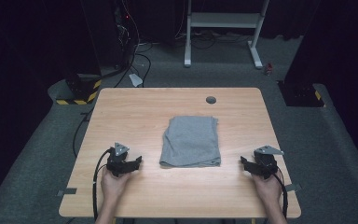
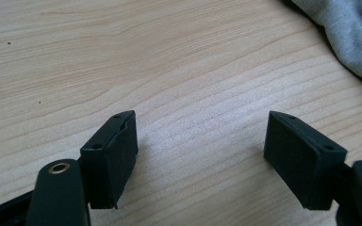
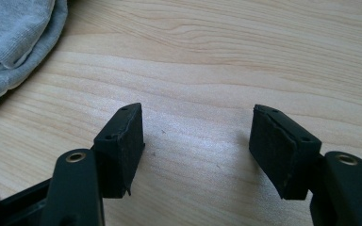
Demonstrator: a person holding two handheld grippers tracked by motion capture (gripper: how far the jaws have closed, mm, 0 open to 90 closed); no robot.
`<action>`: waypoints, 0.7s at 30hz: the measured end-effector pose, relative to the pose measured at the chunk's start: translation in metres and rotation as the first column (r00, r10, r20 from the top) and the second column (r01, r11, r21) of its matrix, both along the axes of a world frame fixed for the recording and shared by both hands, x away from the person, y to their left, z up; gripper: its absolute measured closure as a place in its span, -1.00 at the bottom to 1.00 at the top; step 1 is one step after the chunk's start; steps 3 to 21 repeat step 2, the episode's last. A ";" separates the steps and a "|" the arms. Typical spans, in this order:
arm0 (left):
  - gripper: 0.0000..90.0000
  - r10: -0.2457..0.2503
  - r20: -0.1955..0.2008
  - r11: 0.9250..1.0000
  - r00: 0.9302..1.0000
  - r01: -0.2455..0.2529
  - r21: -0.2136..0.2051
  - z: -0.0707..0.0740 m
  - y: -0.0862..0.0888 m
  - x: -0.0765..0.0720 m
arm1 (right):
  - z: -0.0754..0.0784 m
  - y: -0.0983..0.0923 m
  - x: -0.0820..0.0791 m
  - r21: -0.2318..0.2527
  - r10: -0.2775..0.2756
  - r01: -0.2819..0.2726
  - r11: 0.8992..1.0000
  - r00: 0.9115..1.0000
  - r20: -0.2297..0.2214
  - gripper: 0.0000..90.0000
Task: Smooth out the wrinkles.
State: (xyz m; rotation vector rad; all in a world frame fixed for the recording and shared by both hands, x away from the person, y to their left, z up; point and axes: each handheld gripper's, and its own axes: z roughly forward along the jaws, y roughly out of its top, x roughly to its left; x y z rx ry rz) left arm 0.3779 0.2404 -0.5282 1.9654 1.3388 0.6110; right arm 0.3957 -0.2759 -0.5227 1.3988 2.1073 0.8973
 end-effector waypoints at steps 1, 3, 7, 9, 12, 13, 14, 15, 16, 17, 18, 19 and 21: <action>-0.41 0.001 0.001 1.000 1.000 -0.001 0.000 0.000 0.000 0.000 | 0.000 0.000 0.000 0.000 0.000 0.000 1.000 1.000 0.000 -0.21; -0.41 0.000 0.000 1.000 1.000 0.000 0.000 0.000 0.000 0.000 | 0.000 0.000 0.000 0.000 0.000 0.000 1.000 1.000 0.000 -0.21; -0.41 0.000 0.000 1.000 1.000 0.000 0.000 0.000 0.000 0.000 | 0.000 0.000 0.000 0.000 0.000 0.000 1.000 1.000 0.000 -0.21; -0.41 0.000 0.000 1.000 1.000 0.000 0.000 0.000 0.000 0.000 | 0.000 0.000 0.000 0.000 0.000 0.000 1.000 1.000 0.000 -0.21; -0.41 0.000 0.000 1.000 1.000 0.000 0.000 0.000 0.000 0.000 | 0.000 0.000 0.000 0.000 0.000 0.000 1.000 1.000 0.000 -0.21; -0.41 0.000 0.000 1.000 1.000 0.000 0.000 0.000 0.000 0.000 | 0.000 0.000 0.000 0.000 0.000 0.000 1.000 1.000 0.000 -0.21; -0.41 0.000 0.000 1.000 1.000 0.000 0.000 0.000 0.000 0.000 | 0.000 0.000 0.000 0.000 0.000 0.000 1.000 1.000 0.000 -0.21; -0.41 0.000 0.000 1.000 1.000 0.000 0.000 0.000 0.000 0.000 | 0.000 0.000 0.000 0.000 0.000 0.000 1.000 1.000 0.000 -0.21; -0.41 0.000 0.000 1.000 1.000 0.000 0.000 0.000 0.000 0.000 | 0.000 0.000 0.000 0.000 0.000 0.000 1.000 1.000 0.000 -0.21; -0.41 0.000 0.000 1.000 1.000 0.000 0.000 0.000 0.000 0.000 | 0.000 0.000 0.000 0.000 0.000 0.000 1.000 1.000 0.000 -0.21; -0.41 0.000 0.000 1.000 1.000 0.000 0.000 0.000 0.000 0.000 | 0.000 0.000 0.000 0.000 0.000 0.000 1.000 1.000 0.000 -0.21; -0.41 0.000 0.000 1.000 1.000 0.000 0.000 0.000 0.000 0.000 | 0.000 0.000 0.000 0.000 0.000 0.000 1.000 1.000 0.000 -0.21; -0.41 0.000 0.000 1.000 1.000 0.000 0.000 0.000 0.000 0.000 | 0.000 0.000 0.000 0.000 0.000 0.000 1.000 1.000 0.000 -0.21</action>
